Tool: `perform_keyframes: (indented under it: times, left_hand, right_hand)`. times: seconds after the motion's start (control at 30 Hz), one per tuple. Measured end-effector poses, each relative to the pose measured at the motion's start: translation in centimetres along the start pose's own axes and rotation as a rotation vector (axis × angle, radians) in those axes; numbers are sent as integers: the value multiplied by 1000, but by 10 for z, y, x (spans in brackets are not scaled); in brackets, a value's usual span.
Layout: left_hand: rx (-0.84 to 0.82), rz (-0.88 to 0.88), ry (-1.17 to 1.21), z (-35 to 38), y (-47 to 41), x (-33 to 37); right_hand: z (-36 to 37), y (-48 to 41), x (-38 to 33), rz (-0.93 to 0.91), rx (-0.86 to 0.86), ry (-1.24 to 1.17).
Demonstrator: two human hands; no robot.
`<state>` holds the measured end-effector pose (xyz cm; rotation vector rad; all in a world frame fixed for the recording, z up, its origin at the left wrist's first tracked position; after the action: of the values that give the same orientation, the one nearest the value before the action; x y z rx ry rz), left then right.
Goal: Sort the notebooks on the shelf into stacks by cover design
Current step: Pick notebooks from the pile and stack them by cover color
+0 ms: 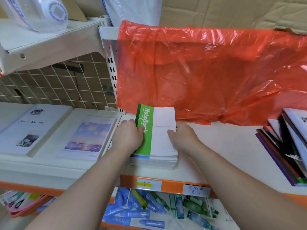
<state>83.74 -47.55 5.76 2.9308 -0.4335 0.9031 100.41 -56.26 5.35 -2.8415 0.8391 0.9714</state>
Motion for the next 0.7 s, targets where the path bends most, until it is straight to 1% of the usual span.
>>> perform_keyframes:
  times: [0.37, 0.7]
  left_hand:
    - [-13, 6, -8, 7, -1, -6]
    - [-7, -3, -32, 8, 2, -5]
  right_hand:
    - [6, -4, 2, 18, 22, 111]
    - [9, -3, 6, -18, 39, 160]
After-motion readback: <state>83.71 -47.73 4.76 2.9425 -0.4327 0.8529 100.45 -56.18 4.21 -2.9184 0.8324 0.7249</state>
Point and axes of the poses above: each hand's wrist, its own y-axis away from the middle knuckle, its own z-axis out of the palm, x = y × z, the point moved 2 cm from there along -y, towards the middle knuckle, and after that the axes turned 10 degrees about y, right-handed, at the moved point
